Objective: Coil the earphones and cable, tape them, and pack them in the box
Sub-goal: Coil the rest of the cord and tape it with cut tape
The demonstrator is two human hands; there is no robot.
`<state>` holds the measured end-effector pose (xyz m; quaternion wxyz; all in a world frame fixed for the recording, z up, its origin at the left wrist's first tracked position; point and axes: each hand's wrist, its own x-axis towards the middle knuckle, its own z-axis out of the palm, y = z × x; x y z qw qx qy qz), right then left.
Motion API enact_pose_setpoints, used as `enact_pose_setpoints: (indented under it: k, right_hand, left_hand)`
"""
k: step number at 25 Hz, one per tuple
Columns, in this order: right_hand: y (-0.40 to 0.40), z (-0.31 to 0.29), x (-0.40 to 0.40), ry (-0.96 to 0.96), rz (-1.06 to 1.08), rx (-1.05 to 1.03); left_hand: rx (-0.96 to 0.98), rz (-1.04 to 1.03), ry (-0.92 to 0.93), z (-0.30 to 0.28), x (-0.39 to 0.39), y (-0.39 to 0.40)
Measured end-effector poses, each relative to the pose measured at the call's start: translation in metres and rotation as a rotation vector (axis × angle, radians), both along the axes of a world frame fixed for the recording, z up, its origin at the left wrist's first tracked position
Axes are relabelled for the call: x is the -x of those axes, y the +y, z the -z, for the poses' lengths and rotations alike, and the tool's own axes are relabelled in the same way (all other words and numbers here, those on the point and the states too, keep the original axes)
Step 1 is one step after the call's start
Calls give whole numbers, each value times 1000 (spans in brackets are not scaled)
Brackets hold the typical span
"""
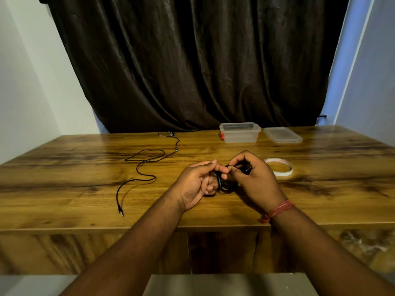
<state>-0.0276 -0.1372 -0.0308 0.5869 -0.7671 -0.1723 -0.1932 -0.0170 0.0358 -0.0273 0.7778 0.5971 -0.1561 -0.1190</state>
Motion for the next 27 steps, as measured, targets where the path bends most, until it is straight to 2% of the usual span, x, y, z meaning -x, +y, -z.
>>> enact_pose_setpoints:
  k: [3,8,9,12,14,16,18,21,24,27]
  right_hand:
    - [-3,2,-3,9,13,-113]
    - [-36,-3,-17,-53,376,-106]
    - [-45,-2,-23,-36,447,-12]
    - [-60,1,-32,106,630,484]
    - [-59,3,-31,230,680,739]
    - [-55,5,-29,303,682,855]
    - [-55,9,-29,290,657,883]
    - [-59,14,-33,260,597,770]
    - [-53,10,-29,60,498,596]
    - [-36,4,-17,-236,298,712]
  left_hand:
    - [31,-28,50,-1,0,1]
    - [75,-165,54,-6,4,0]
    - [98,-190,50,-7,4,0]
    - [154,-277,32,-8,0,1]
    - [146,-344,19,-7,-3,1]
    - [88,-384,3,-5,-4,0]
    - [24,-393,-14,-4,-2,-2]
    - [-66,-407,-34,-2,-2,-6]
    - [-229,-409,-130,5,-3,-10]
    - [-488,-411,-344,6,2,-16]
